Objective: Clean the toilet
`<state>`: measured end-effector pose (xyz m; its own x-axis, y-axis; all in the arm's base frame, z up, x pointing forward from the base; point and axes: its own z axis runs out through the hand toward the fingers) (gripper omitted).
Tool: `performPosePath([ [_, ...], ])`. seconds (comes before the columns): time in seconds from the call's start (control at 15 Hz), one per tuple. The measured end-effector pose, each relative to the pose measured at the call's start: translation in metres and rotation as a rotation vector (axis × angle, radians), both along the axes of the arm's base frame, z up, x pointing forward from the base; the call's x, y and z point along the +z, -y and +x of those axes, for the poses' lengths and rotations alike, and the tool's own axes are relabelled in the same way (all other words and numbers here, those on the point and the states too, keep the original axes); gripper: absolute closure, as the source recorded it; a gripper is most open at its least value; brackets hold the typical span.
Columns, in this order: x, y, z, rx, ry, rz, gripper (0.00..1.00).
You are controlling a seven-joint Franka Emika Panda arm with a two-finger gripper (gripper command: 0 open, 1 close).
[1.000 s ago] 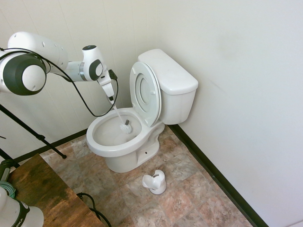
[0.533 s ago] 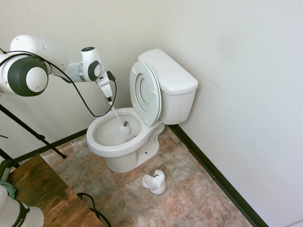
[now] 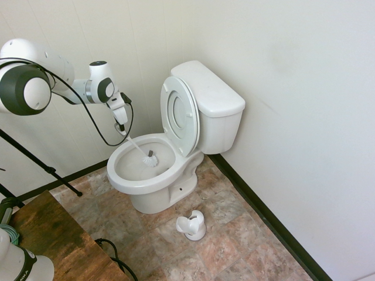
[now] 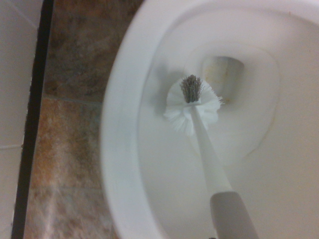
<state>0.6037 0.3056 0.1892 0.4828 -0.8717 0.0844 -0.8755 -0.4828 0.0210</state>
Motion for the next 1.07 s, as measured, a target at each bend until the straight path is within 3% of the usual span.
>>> performPosePath([
  [0.47, 0.014, 0.046, -0.044, 0.013, -0.073, 0.021, 1.00],
  [1.07, 0.006, 0.151, -0.017, -0.101, -0.079, 0.034, 1.00],
])
